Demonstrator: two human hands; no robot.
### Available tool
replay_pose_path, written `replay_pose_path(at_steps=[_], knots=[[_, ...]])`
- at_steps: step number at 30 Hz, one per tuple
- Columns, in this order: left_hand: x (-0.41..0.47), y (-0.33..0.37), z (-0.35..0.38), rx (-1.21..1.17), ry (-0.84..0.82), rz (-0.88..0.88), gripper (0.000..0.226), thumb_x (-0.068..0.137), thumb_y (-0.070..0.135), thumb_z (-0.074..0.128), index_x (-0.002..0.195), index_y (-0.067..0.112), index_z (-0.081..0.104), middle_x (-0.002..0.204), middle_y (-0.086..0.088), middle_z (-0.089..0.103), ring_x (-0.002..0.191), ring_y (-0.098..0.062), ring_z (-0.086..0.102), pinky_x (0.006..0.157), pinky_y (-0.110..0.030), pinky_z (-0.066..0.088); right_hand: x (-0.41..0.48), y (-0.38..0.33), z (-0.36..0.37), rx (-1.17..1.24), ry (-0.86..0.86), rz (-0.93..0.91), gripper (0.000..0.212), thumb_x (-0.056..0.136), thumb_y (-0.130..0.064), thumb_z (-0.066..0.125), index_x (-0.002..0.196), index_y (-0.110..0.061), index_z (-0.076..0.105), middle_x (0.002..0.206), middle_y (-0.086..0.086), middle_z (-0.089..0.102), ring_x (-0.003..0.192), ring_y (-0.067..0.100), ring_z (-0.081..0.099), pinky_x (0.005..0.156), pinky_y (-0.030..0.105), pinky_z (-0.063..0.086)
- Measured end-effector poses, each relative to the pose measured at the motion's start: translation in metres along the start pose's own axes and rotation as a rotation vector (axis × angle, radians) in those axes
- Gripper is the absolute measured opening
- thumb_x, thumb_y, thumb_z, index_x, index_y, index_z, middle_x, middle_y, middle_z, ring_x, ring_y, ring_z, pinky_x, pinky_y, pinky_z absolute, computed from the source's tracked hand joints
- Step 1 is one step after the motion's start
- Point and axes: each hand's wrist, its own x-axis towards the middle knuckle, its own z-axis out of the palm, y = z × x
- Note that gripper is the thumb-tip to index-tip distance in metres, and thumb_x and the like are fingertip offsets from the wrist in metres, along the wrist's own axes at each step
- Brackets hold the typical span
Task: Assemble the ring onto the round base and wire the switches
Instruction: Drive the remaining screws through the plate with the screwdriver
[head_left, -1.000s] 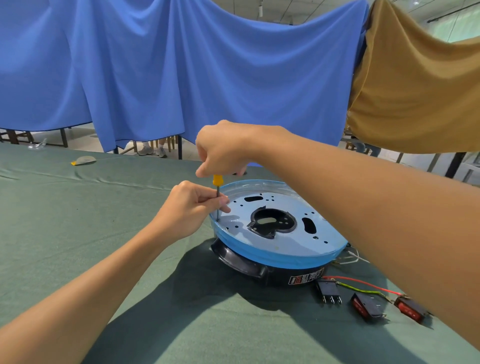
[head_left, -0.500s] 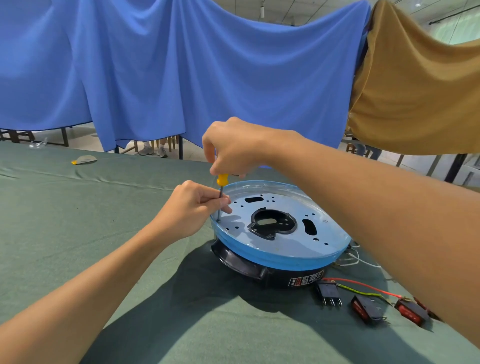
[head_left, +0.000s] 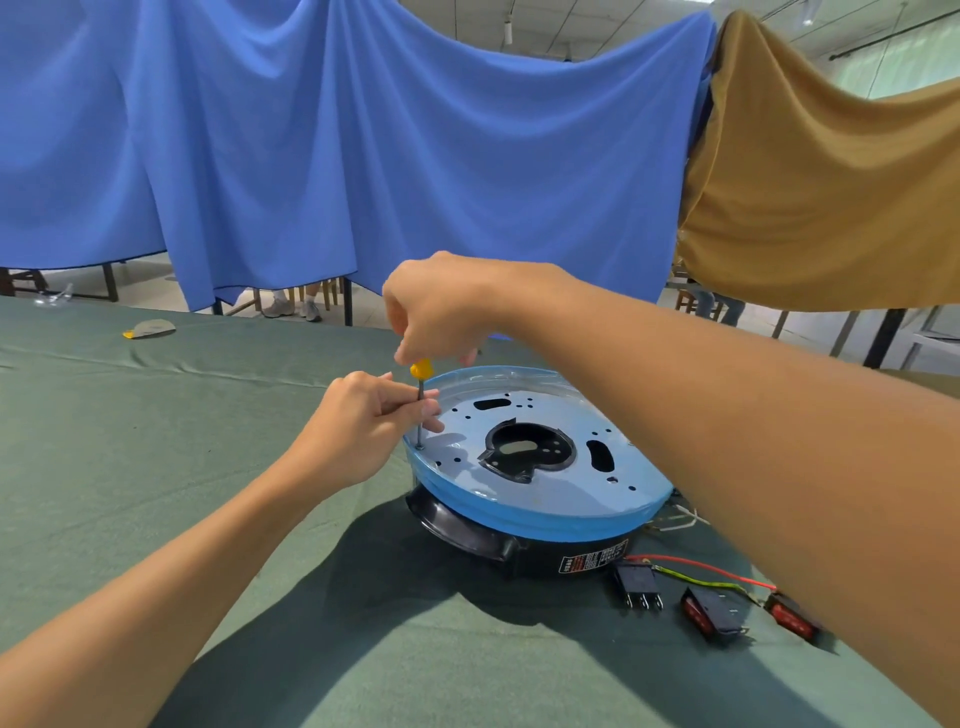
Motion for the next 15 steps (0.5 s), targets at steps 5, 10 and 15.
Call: replay_pose_path(at_steps=[5, 10, 15], knots=[[0.002, 0.000, 0.004, 0.033, -0.011, -0.031, 0.018, 0.095, 0.015, 0.061, 0.101, 0.008, 0.077, 0.106, -0.003, 0.075, 0.112, -0.014, 0.064, 0.115, -0.029, 0.033, 0.001, 0.003, 0.010, 0.015, 0.149, 0.046, 0.027, 0.090, -0.016, 0.054, 0.069, -0.018, 0.036, 0.077, 0.003, 0.037, 0.056, 0.020, 0.041, 0.050, 0.029, 0.033], [0.000, -0.002, 0.002, 0.041, 0.152, -0.068, 0.009, 0.083, 0.019, 0.075, 0.089, 0.014, 0.081, 0.093, -0.003, 0.077, 0.102, -0.004, 0.056, 0.102, -0.019, 0.036, 0.001, 0.002, 0.013, -0.069, 0.175, 0.093, 0.032, 0.092, -0.019, 0.054, 0.067, -0.017, 0.035, 0.075, 0.004, 0.036, 0.059, 0.019, 0.042, 0.048, 0.028, 0.028], [0.001, -0.005, 0.000, 0.028, 0.039, -0.049, 0.015, 0.091, 0.020, 0.067, 0.085, 0.016, 0.081, 0.084, -0.012, 0.076, 0.075, -0.029, 0.064, 0.079, -0.047, 0.051, -0.002, -0.002, 0.006, -0.021, 0.049, -0.018, 0.011, 0.086, -0.011, 0.057, 0.079, -0.018, 0.052, 0.081, 0.005, 0.049, 0.063, 0.025, 0.060, 0.051, 0.027, 0.044]])
